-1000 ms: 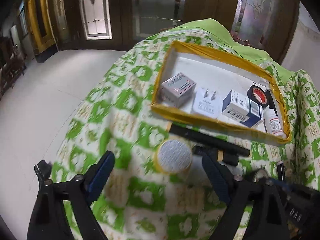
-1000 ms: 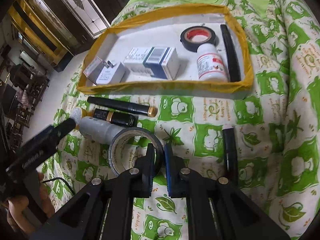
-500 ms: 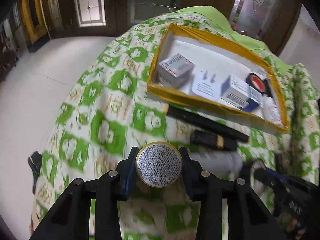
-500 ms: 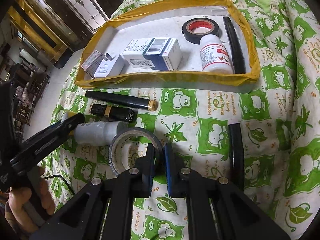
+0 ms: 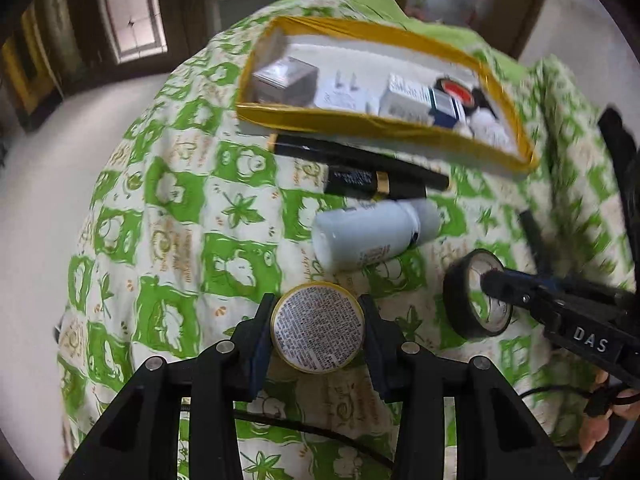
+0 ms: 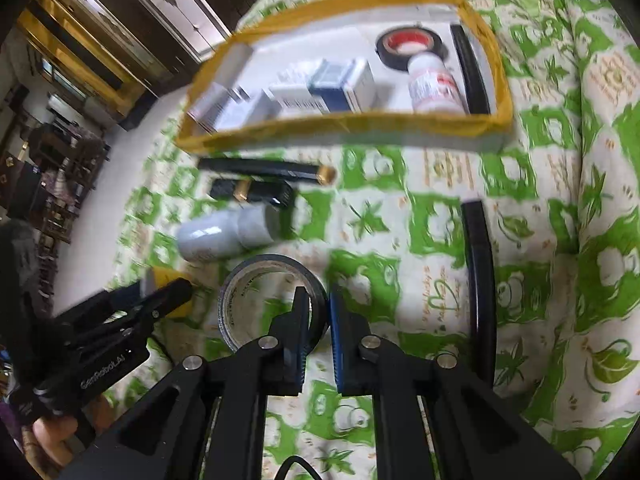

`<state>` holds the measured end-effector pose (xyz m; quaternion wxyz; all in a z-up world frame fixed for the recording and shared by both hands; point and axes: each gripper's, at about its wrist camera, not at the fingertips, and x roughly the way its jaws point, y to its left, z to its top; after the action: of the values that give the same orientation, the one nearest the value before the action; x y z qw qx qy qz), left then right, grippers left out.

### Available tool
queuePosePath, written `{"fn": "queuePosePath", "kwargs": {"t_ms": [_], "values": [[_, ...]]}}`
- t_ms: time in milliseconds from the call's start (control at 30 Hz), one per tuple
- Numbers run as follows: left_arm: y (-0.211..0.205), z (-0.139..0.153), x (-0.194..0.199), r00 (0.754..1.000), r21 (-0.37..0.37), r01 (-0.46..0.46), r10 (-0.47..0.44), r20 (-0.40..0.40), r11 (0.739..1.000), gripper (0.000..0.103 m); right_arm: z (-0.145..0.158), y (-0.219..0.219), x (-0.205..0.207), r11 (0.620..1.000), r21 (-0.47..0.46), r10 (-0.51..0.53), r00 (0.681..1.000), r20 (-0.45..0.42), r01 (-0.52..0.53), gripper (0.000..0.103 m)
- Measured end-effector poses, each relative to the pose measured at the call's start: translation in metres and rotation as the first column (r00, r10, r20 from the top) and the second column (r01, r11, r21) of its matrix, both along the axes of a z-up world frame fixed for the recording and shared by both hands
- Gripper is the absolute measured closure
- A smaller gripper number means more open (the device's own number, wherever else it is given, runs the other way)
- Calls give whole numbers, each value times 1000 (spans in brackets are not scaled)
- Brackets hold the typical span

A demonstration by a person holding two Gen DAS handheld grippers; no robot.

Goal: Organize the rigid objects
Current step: 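Grasp the yellow-rimmed tin with the left gripper while the right grasps the grey tape, then lift the tin with the left gripper while the right holds the grey tape roll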

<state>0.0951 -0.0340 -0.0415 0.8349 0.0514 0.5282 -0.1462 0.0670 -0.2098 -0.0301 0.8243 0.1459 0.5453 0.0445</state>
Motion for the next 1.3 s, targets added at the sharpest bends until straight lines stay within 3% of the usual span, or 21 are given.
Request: {"fn": "queuePosePath", "kwargs": {"t_ms": [100, 333, 467, 667, 833, 1300], "values": [[-9, -6, -1, 1000, 57, 19, -19, -4, 998, 57, -9, 1, 0, 1000, -14, -2, 1000, -7, 2, 93], [-4, -1, -5, 1000, 58, -1, -1, 27, 998, 54, -7, -2, -3, 1000, 11, -18, 1000, -6, 19, 93], [-3, -3, -4, 1000, 79, -6, 3, 31, 997, 61, -6, -3, -7, 1000, -7, -9, 1000, -16, 9, 93], [-9, 2, -7, 996, 115, -6, -5, 92, 993, 61, -6, 7, -9, 998, -64, 20, 1000, -8, -21, 93], [-9, 8, -8, 992, 108, -3, -11, 125, 994, 61, -6, 15, -10, 994, -103, 43, 999, -2, -42, 94], [-9, 21, -13, 979, 97, -4, -16, 204, 995, 61, 1, 13, -18, 996, -85, 32, 998, 49, -28, 94]]}}
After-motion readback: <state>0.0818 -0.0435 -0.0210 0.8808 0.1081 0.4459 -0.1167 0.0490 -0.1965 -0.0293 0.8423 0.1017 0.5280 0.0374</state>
